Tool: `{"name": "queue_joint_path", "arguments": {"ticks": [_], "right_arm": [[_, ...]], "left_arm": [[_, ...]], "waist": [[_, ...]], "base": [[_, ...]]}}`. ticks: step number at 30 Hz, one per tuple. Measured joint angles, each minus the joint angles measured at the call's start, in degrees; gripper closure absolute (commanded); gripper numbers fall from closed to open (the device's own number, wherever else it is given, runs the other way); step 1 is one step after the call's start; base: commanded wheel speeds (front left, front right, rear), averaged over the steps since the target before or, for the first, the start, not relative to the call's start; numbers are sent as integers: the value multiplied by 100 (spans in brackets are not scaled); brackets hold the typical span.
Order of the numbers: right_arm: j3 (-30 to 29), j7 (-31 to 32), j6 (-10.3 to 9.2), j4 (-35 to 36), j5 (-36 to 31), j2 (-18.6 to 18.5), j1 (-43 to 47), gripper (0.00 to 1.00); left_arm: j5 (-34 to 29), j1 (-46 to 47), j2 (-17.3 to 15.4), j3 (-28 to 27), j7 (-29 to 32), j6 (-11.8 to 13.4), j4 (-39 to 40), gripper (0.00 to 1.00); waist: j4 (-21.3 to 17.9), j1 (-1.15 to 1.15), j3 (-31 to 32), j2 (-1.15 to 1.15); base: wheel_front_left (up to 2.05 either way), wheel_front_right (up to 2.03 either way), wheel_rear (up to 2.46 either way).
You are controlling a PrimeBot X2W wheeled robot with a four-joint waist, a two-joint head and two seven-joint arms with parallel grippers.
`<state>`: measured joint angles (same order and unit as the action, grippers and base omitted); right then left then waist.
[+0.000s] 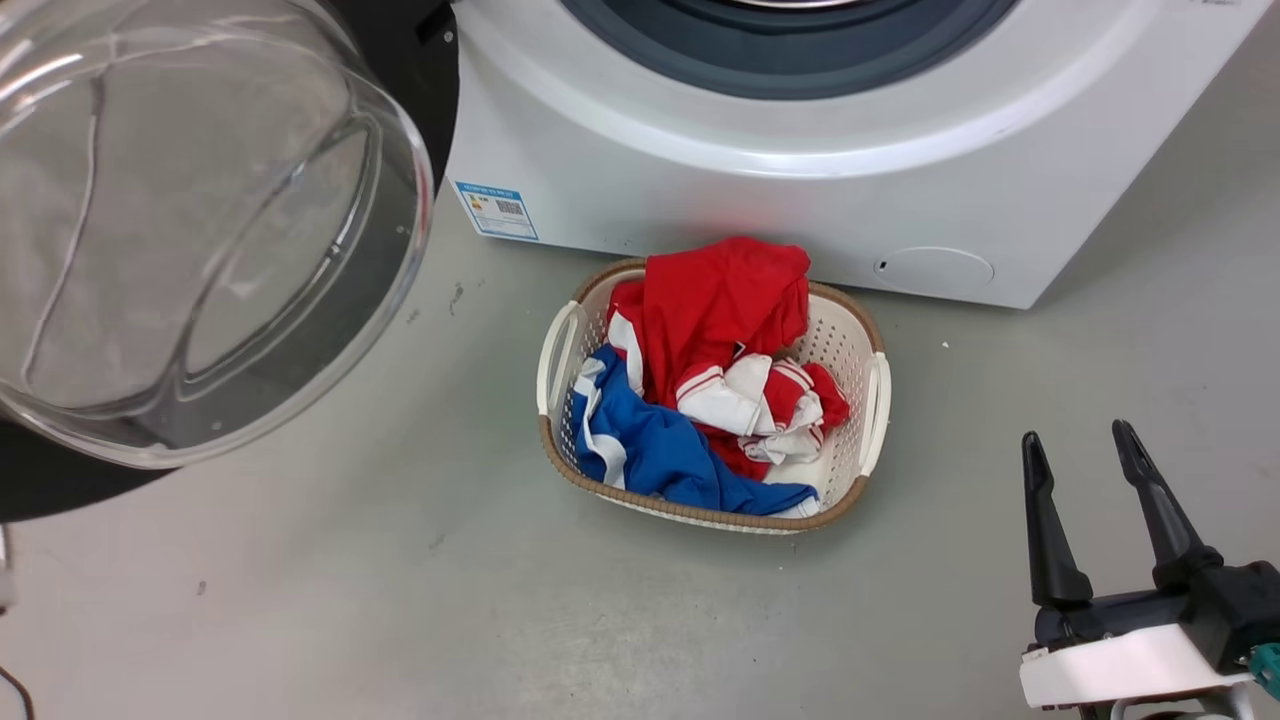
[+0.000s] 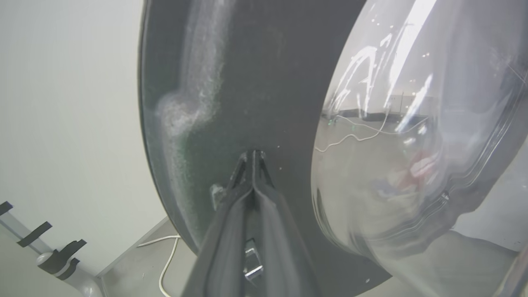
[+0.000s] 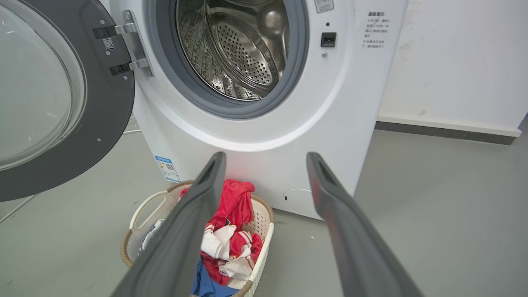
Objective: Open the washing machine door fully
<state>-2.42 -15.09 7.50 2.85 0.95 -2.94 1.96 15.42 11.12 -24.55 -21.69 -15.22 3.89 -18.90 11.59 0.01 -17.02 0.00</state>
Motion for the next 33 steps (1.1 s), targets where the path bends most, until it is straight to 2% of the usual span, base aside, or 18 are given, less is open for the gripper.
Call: {"name": "queue_joint_path", "arguments": {"ticks": [10, 20, 26, 32, 33], "right_arm": [[-26, 0, 0, 4, -43, 1, -74, 0], [-24, 0, 0, -21, -46, 1, -137, 0], [-49, 1, 0, -56, -42, 1, -105, 0], [-102, 0, 0, -23, 38, 1, -28, 0], [-120, 0, 0, -11, 56, 1, 3, 0]], "left_arm": [[102, 595, -328, -213, 0, -219, -912, 100], [-68, 810, -261, -372, 0, -391, -1399, 100], [-313, 795, -147, -499, 1, -542, -1211, 100], [-677, 437, 160, -593, 1, -600, -524, 100], [-750, 377, 213, -588, 1, -604, -366, 92]], "waist": [[-99, 0, -168, 0], [-138, 0, -154, 0], [-133, 0, 36, 0], [-147, 0, 348, 0], [-150, 0, 407, 0]], "base": [[0, 0, 0], [0, 0, 0], [0, 0, 0], [0, 0, 0], [0, 0, 0]]}}
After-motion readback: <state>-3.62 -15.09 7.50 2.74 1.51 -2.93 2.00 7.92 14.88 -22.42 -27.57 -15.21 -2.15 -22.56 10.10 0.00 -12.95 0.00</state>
